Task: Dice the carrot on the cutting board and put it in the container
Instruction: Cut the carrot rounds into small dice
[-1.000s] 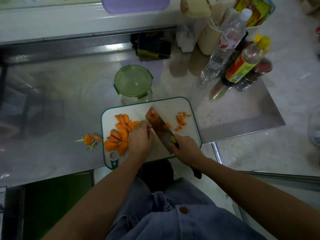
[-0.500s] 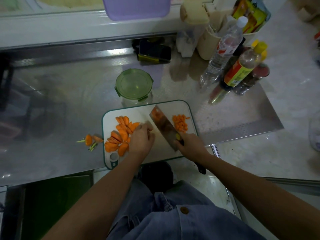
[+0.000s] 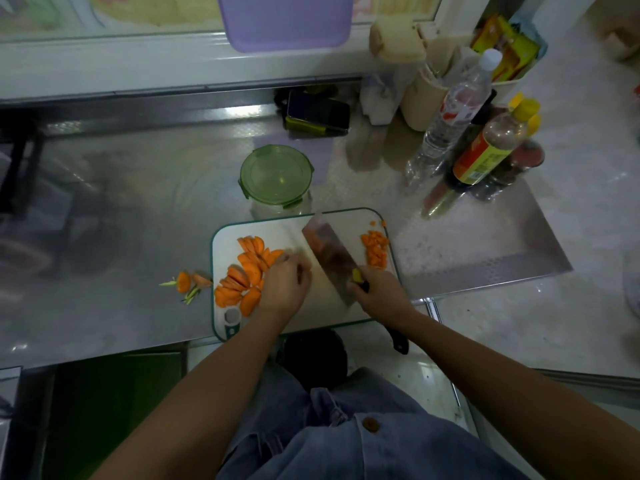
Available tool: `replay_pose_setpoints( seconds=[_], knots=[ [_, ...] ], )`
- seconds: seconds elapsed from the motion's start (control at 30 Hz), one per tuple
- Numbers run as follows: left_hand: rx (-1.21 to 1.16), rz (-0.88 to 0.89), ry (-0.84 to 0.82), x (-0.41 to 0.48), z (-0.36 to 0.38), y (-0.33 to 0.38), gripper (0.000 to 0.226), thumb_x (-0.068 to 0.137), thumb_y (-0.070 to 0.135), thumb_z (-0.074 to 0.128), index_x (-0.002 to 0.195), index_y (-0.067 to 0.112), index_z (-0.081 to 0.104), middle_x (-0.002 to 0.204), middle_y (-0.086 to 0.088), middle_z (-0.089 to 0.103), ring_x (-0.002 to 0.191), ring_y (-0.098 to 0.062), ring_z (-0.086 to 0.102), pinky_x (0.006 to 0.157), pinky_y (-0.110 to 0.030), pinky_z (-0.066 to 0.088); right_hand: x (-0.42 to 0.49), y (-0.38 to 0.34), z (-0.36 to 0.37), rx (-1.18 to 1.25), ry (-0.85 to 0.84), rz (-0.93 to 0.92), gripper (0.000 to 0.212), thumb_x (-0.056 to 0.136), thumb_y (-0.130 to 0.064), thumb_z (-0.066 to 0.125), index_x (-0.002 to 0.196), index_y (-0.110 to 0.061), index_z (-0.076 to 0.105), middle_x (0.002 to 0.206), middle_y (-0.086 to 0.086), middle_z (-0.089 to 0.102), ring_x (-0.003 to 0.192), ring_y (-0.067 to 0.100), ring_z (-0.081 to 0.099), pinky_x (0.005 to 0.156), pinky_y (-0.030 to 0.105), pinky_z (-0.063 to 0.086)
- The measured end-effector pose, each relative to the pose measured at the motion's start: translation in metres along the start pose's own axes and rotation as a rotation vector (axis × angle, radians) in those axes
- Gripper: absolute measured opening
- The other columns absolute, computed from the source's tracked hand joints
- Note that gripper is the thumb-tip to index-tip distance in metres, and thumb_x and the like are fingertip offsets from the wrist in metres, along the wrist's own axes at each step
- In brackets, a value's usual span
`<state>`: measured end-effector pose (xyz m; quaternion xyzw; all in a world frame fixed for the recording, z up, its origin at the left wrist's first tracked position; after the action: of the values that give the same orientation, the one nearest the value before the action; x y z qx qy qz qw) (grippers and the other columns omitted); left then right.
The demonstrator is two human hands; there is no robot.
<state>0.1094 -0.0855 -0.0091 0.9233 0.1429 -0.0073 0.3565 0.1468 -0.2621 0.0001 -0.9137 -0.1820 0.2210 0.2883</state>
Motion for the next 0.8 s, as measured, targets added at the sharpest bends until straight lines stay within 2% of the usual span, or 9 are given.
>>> replay_pose_setpoints(
  seconds=[0.07,0.13,0.23,0.3,0.37,0.43,0.53,0.67,0.8],
  knots=[
    [0.001,0.010,0.045,-0.002,-0.012,-0.001,0.009,0.082,0.009,0.062,0.089,0.011,0.067,0.092,-0.010,0.060,0.077,-0.028,0.061,0.069,-0.033,0.045,0.005,-0.003,0.008,0.046,0.002,0.023,0.015,0.089,-0.020,0.059,0.080,-0.016,0.049,0.068,0.006,0.055,0.067,0.028,0.057,0.059,0.034,0.041],
    [0.063,0.019,0.159,-0.005,-0.031,-0.005,0.007,0.082,0.009,0.061,0.088,0.010,0.065,0.092,-0.011,0.059,0.079,-0.030,0.057,0.067,-0.034,0.041,0.009,-0.005,0.011,0.135,0.014,0.076,0.016,0.090,-0.021,0.058,0.078,-0.017,0.049,0.068,0.009,0.058,0.065,0.028,0.058,0.062,0.035,0.047],
    [0.250,-0.071,0.312,-0.007,-0.061,-0.023,0.021,0.080,0.013,0.061,0.100,0.009,0.059,0.102,-0.014,0.055,0.094,-0.033,0.050,0.077,-0.042,0.040,0.016,-0.009,0.015,0.218,0.050,0.104,0.026,0.091,-0.019,0.057,0.071,-0.032,0.045,0.069,0.003,0.057,0.066,0.021,0.054,0.065,0.037,0.049],
    [0.350,-0.227,0.242,-0.004,-0.067,-0.049,0.039,0.079,0.021,0.064,0.114,0.005,0.055,0.111,-0.018,0.054,0.104,-0.036,0.048,0.087,-0.044,0.039,0.018,-0.009,0.019,0.222,0.037,0.116,0.022,0.091,-0.021,0.056,0.071,-0.024,0.048,0.067,0.007,0.058,0.063,0.023,0.054,0.063,0.042,0.051],
    [0.388,-0.301,0.112,-0.001,-0.064,-0.070,0.050,0.079,0.030,0.066,0.121,0.006,0.053,0.116,-0.018,0.056,0.111,-0.036,0.048,0.090,-0.043,0.040,0.021,-0.007,0.026,0.211,0.023,0.125,0.021,0.092,-0.024,0.055,0.074,-0.015,0.049,0.066,0.010,0.058,0.060,0.025,0.055,0.061,0.044,0.052],
    [0.420,-0.263,0.036,0.001,-0.060,-0.077,0.055,0.077,0.034,0.068,0.124,0.010,0.053,0.118,-0.015,0.058,0.114,-0.033,0.047,0.092,-0.041,0.041,0.022,-0.009,0.032,0.198,0.002,0.129,0.018,0.093,-0.025,0.055,0.079,-0.015,0.050,0.067,0.007,0.058,0.061,0.023,0.055,0.062,0.040,0.051],
    [0.413,-0.241,0.056,0.003,-0.060,-0.079,0.059,0.076,0.035,0.073,0.125,0.010,0.053,0.119,-0.014,0.057,0.114,-0.032,0.046,0.093,-0.042,0.040,0.022,-0.012,0.037,0.204,-0.006,0.125,0.011,0.093,-0.024,0.055,0.085,-0.017,0.052,0.066,0.003,0.058,0.060,0.021,0.055,0.062,0.039,0.050],
    [0.371,-0.282,0.088,0.003,-0.065,-0.082,0.049,0.072,0.034,0.077,0.111,0.010,0.060,0.111,-0.013,0.058,0.110,-0.032,0.048,0.088,-0.044,0.044,0.021,-0.010,0.039,0.189,-0.002,0.137,0.012,0.093,-0.023,0.055,0.086,-0.015,0.052,0.066,0.003,0.058,0.056,0.018,0.055,0.061,0.036,0.049],
    [0.266,-0.259,0.128,0.000,-0.073,-0.084,0.034,0.071,0.028,0.079,0.098,0.013,0.066,0.101,-0.010,0.061,0.104,-0.031,0.051,0.081,-0.043,0.046,0.022,-0.007,0.040,0.152,-0.005,0.148,0.014,0.094,-0.025,0.055,0.087,-0.013,0.052,0.074,0.006,0.059,0.068,0.021,0.056,0.065,0.034,0.047]
  ],
)
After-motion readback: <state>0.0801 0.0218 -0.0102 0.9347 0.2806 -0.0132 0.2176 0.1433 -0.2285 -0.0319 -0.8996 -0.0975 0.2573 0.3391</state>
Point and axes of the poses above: each hand's wrist, its own x-axis towards the middle knuckle, its own z-axis out of the palm, y = z × x, the point moved 7 cm from there along x, towards the middle knuckle
